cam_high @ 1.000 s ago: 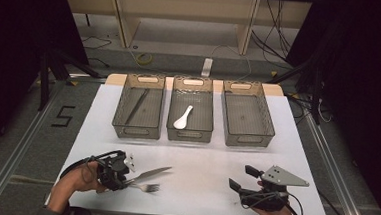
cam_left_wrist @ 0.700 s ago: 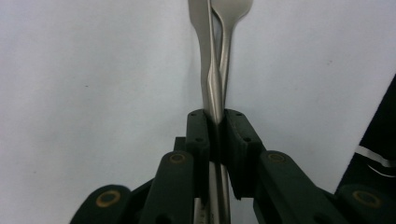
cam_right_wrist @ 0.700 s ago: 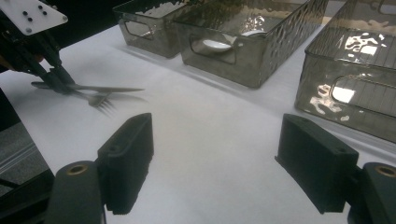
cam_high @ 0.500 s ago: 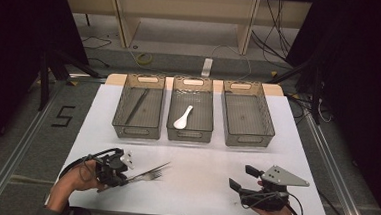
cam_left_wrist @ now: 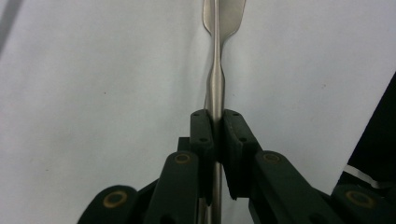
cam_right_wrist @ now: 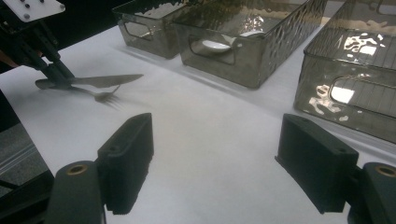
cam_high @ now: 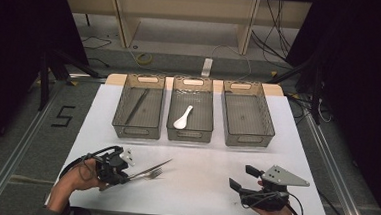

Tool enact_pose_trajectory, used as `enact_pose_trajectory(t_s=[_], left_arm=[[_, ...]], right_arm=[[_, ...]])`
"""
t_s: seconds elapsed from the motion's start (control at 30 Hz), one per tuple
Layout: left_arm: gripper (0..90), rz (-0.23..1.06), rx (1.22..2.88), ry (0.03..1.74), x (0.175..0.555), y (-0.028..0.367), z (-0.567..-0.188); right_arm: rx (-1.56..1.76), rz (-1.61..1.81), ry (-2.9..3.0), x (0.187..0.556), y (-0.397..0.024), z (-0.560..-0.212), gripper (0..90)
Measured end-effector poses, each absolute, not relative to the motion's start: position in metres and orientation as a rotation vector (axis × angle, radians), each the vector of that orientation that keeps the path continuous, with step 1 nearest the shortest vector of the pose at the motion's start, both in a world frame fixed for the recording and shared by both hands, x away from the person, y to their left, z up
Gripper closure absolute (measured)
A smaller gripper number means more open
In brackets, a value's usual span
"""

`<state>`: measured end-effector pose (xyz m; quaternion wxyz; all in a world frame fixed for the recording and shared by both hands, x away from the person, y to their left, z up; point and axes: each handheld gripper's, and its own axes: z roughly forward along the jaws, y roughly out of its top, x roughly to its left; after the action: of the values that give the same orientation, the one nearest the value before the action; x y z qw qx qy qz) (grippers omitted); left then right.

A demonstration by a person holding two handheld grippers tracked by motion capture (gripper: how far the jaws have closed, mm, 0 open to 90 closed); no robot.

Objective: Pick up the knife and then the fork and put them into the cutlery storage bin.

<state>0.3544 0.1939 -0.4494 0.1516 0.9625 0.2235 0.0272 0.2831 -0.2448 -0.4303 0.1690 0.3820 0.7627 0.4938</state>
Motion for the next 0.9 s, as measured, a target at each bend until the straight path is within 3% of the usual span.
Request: enact_pose_trajectory(t_s=[0.47,0.9], left_arm=[[83.1,0.004,2.692,0.695,0.354,0.162,-0.430],[83.0,-0.003,2.734,0.536,0.350,0.116,-0.425]], right_arm=[[1.059,1.416,2.189,0.283,-0.238,-0.430,27.6],[0.884,1.433,2.304,0.278,-0.204,-0.425,27.7]])
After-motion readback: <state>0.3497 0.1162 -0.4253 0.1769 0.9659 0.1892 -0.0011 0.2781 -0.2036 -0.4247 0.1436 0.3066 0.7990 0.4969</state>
